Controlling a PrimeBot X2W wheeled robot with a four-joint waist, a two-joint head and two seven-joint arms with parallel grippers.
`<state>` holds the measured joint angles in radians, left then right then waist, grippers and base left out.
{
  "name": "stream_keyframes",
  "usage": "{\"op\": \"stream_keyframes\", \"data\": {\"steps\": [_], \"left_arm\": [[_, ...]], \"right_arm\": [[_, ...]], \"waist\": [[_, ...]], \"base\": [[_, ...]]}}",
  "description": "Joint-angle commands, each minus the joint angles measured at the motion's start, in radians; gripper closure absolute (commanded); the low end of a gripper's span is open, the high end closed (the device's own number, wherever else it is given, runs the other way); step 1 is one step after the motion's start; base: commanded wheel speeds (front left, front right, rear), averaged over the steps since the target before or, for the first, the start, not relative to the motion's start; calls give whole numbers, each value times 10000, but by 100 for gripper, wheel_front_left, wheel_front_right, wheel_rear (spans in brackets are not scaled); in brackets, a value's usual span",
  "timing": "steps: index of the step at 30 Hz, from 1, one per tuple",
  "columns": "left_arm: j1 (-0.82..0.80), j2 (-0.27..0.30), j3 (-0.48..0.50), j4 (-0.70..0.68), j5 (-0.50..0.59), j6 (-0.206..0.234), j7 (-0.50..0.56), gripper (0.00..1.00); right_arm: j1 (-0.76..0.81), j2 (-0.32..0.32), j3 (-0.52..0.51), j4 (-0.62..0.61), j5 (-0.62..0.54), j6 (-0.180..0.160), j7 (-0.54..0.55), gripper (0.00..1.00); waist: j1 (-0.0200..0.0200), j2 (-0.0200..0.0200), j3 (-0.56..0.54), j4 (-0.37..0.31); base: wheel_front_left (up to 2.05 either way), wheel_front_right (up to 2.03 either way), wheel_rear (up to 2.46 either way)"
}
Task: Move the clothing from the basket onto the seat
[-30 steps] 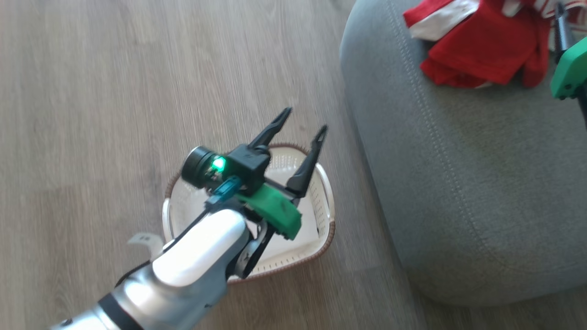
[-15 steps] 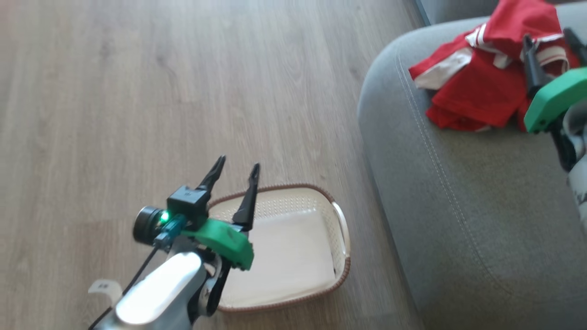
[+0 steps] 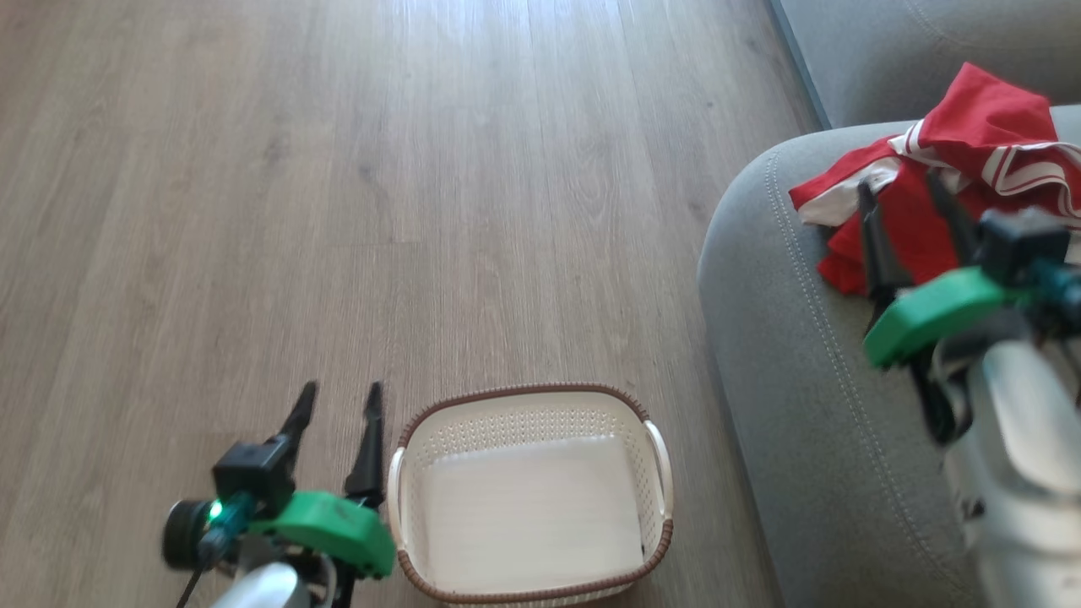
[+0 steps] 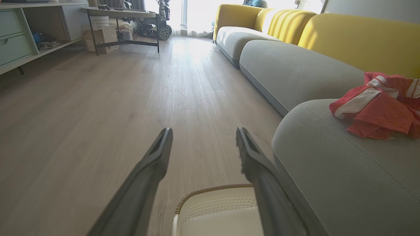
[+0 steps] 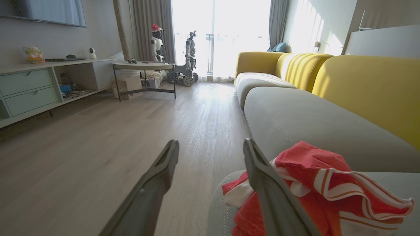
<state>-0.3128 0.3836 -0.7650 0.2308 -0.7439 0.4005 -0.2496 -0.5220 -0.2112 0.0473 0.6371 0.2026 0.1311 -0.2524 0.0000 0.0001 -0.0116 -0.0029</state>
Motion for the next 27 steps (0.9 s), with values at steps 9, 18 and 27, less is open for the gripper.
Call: {"op": "stream_keyframes", "data": {"steps": [9, 18, 27], "left_arm": [[1299, 694, 1796, -1297, 600, 462, -121, 0], [2752, 785, 2687, -1609, 871, 259, -121, 0], [3236, 670, 2933, -1462, 1101, -342, -122, 0]], "right_arm": [[2485, 1330, -884, -3210, -1231, -4, 469, 0], [4223, 1603, -628, -4950, -1254, -4, 554, 0], [5129, 1608, -355, -5250, -721, -4, 373, 0]], "waist": [[0, -1, -130, 144], [0, -1, -251, 248], [0, -1, -390, 498]], "base": [[0, 0, 0], [0, 0, 0], [0, 0, 0]]}}
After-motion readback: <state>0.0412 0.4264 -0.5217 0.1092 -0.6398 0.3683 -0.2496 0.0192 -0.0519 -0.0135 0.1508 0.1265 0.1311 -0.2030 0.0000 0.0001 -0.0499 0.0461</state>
